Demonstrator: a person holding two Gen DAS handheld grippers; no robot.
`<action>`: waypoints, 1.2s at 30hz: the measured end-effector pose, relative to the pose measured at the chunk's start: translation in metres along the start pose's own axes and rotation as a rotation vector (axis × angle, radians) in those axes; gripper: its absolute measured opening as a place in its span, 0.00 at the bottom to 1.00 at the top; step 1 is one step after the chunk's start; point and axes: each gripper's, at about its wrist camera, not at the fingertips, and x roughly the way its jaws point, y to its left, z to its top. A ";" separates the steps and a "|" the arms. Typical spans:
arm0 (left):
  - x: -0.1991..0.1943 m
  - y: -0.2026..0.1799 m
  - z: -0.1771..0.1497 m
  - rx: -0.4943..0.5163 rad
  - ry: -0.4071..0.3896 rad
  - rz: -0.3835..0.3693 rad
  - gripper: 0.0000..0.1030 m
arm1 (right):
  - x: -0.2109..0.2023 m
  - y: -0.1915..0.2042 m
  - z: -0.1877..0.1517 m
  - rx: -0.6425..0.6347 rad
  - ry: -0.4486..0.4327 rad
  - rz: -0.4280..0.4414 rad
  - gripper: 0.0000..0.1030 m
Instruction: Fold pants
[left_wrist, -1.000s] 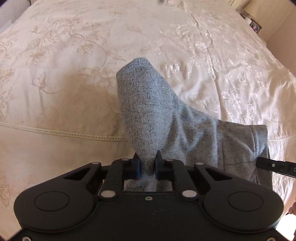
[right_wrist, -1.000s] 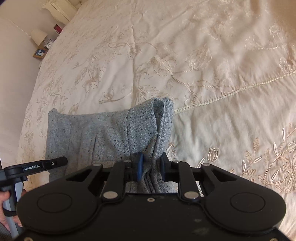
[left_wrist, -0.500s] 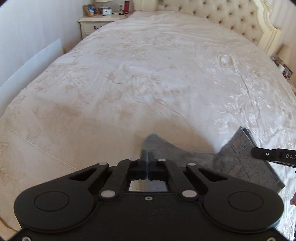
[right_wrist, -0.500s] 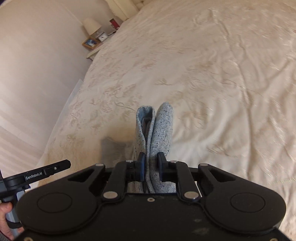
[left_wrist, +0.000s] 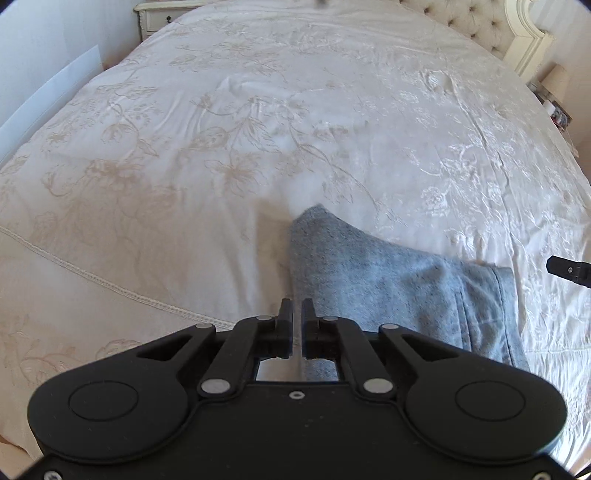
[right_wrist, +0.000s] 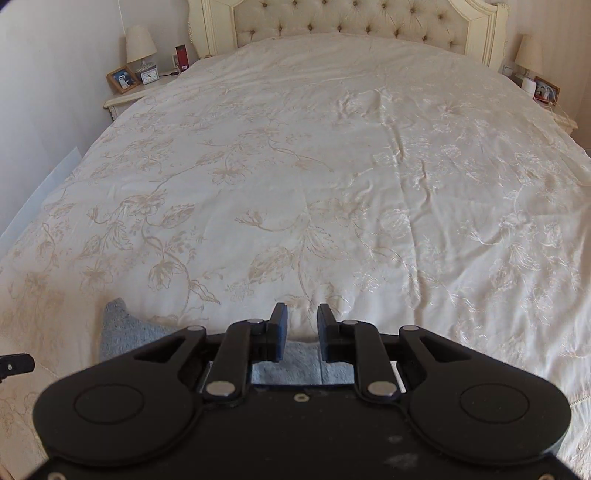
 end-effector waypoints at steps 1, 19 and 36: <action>-0.001 -0.008 -0.004 0.018 -0.002 -0.003 0.13 | -0.005 -0.004 -0.007 0.008 0.009 -0.010 0.21; -0.054 -0.108 -0.074 -0.043 0.027 0.097 0.18 | -0.076 -0.017 -0.115 -0.007 0.175 0.039 0.29; -0.085 -0.160 -0.108 0.008 -0.007 0.200 0.19 | -0.139 -0.057 -0.115 -0.013 0.064 0.130 0.32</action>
